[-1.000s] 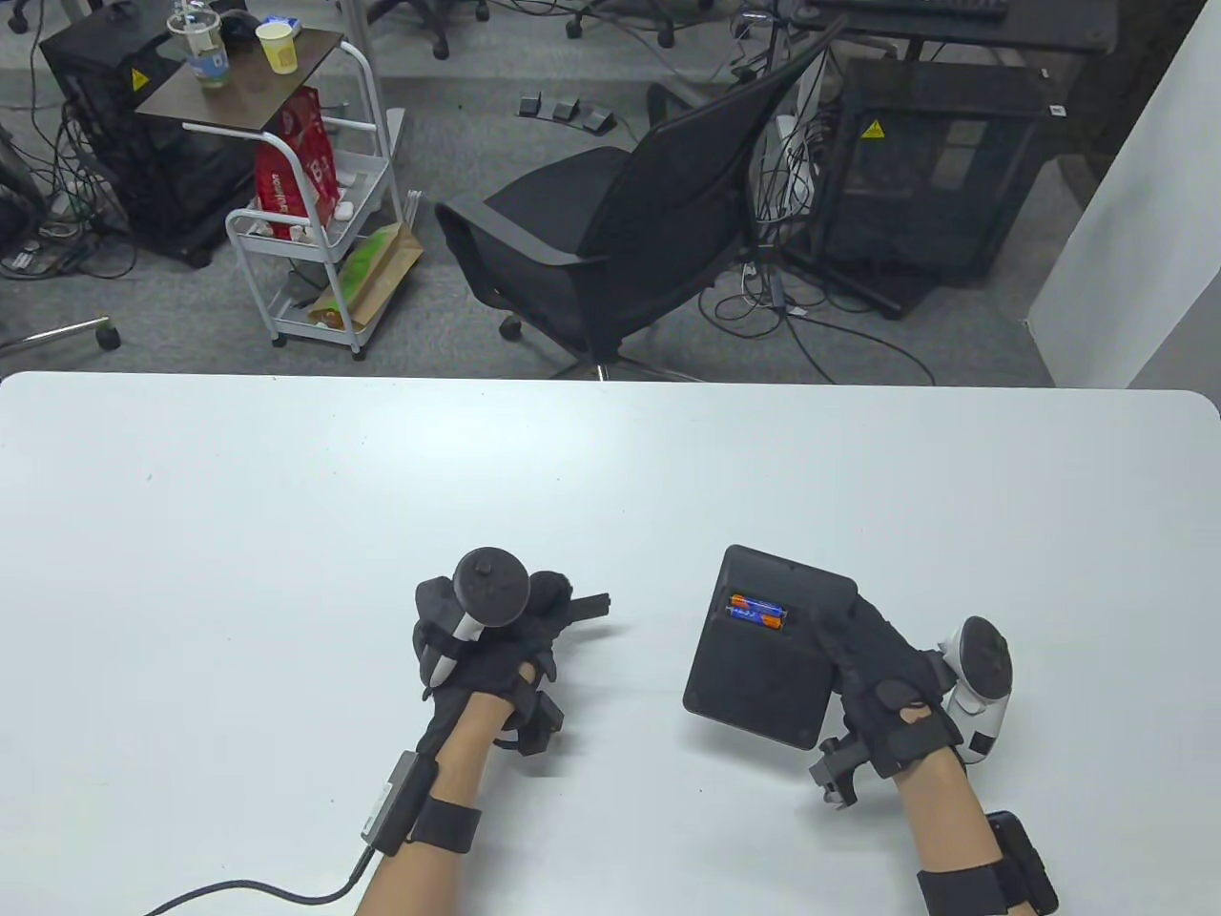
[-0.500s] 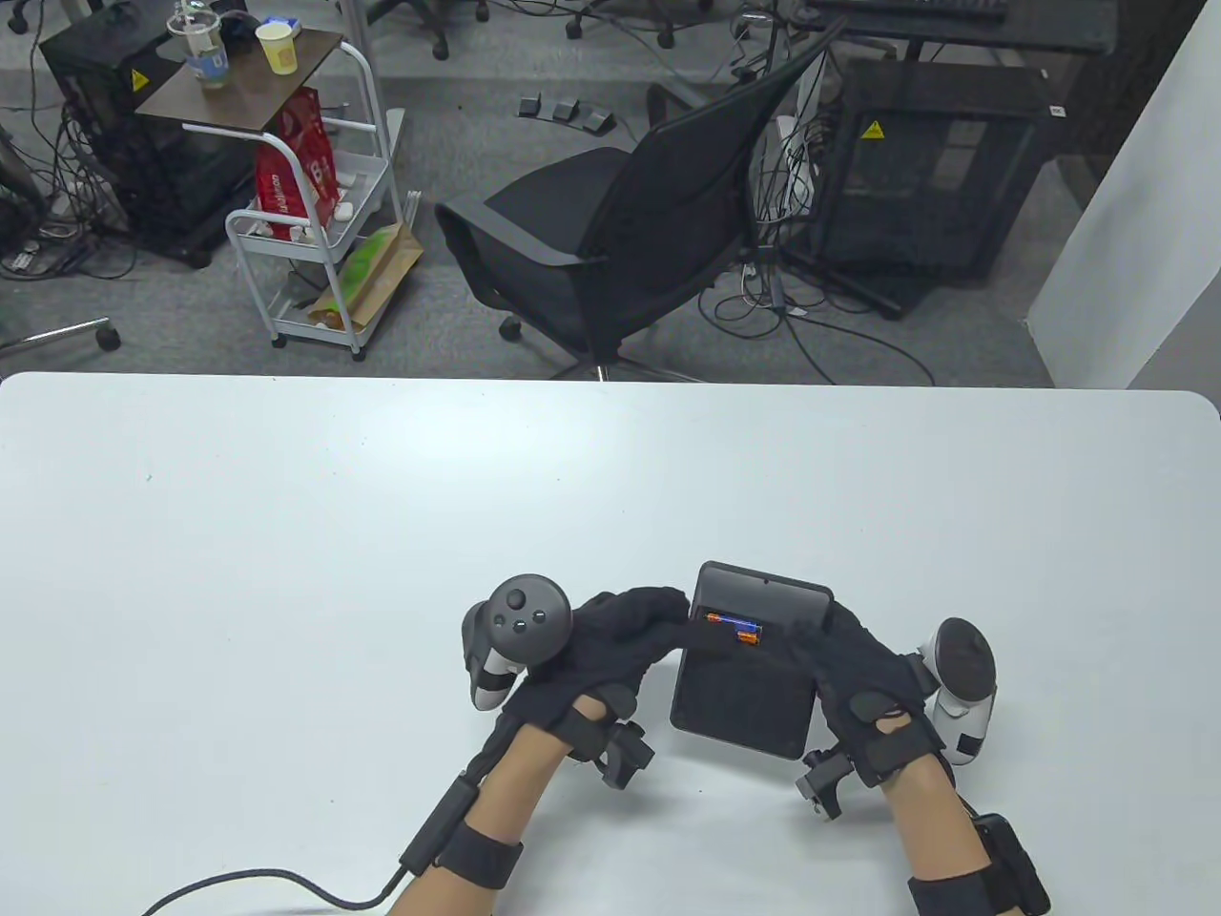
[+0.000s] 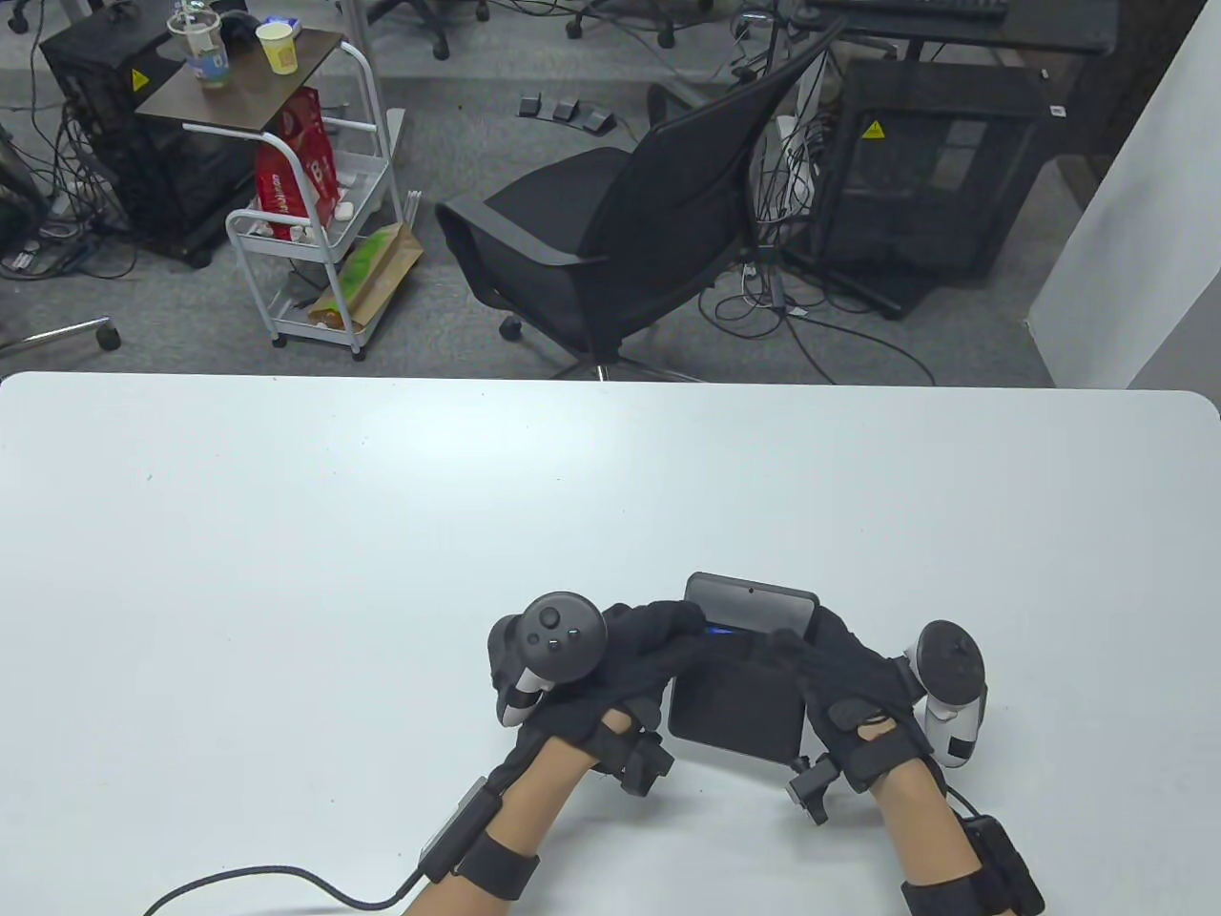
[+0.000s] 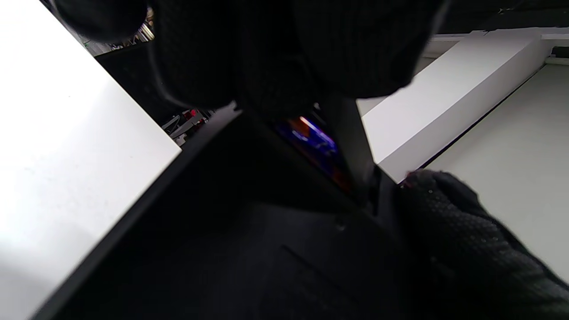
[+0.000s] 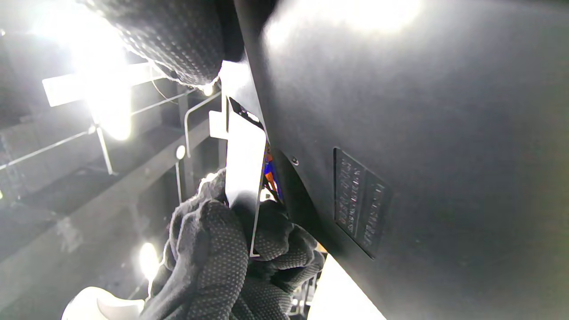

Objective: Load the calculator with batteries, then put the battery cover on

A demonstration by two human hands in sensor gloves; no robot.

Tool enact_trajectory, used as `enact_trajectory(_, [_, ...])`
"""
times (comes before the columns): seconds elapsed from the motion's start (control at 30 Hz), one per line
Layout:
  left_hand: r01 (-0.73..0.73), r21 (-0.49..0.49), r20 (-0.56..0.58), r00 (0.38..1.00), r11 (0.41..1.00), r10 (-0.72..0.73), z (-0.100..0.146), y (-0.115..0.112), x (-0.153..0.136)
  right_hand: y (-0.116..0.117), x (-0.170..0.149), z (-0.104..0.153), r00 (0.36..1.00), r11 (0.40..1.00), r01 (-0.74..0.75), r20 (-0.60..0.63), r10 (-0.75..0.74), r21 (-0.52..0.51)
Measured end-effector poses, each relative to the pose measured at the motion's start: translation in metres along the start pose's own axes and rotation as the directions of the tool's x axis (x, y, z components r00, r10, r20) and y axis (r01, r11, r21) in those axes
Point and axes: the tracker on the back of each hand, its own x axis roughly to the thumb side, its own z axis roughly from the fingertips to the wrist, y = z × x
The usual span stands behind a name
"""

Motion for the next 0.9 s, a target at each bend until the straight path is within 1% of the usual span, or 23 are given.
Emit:
enact_trajectory(0.17, [0.056,0.031,-0.031,0.998,0.998,-0.055,0.001,-0.001,0.002,0.002,0.002,0.001,1.000,1.000,-0.023,-0.002,0.023,-0.013])
enact_trajectory(0.23, [0.130,0.071,-0.062,0.990,0.989,-0.126,0.004,-0.001,0.005,0.003,0.003,0.002,0.999,0.999,-0.043,0.003,0.043,-0.012])
enact_trajectory(0.33, [0.205,0.144,-0.116,0.975,0.968,-0.189,0.008,-0.001,0.009,0.003,0.004,0.002,0.999,0.999,-0.029,0.014,0.029,-0.019])
enact_trajectory(0.47, [0.277,0.207,-0.116,0.959,0.938,-0.258,0.012,-0.001,0.016,0.005,0.006,0.003,1.000,1.000,-0.021,0.022,0.022,-0.011])
enact_trajectory(0.5, [0.284,0.209,-0.121,0.957,0.936,-0.263,0.012,-0.001,0.016,0.005,0.006,0.003,1.000,1.000,-0.011,0.021,0.012,-0.010])
enact_trajectory(0.57, [0.276,0.205,-0.096,0.961,0.939,-0.261,0.012,-0.004,0.017,0.006,0.006,0.003,1.000,1.000,-0.006,0.026,0.006,-0.009])
enact_trajectory(0.6, [0.278,0.208,-0.116,0.959,0.938,-0.259,0.013,-0.004,0.016,0.006,0.005,0.003,1.000,1.000,0.003,0.019,-0.003,0.004])
enact_trajectory(0.67, [0.278,0.218,-0.109,0.960,0.936,-0.259,0.013,-0.005,0.017,0.006,0.004,0.002,1.000,1.000,0.022,0.016,-0.022,-0.004])
enact_trajectory(0.9, [0.340,0.239,-0.158,0.938,0.909,-0.310,0.017,-0.011,0.023,0.009,0.007,0.003,1.000,1.000,-0.013,0.022,0.014,-0.023])
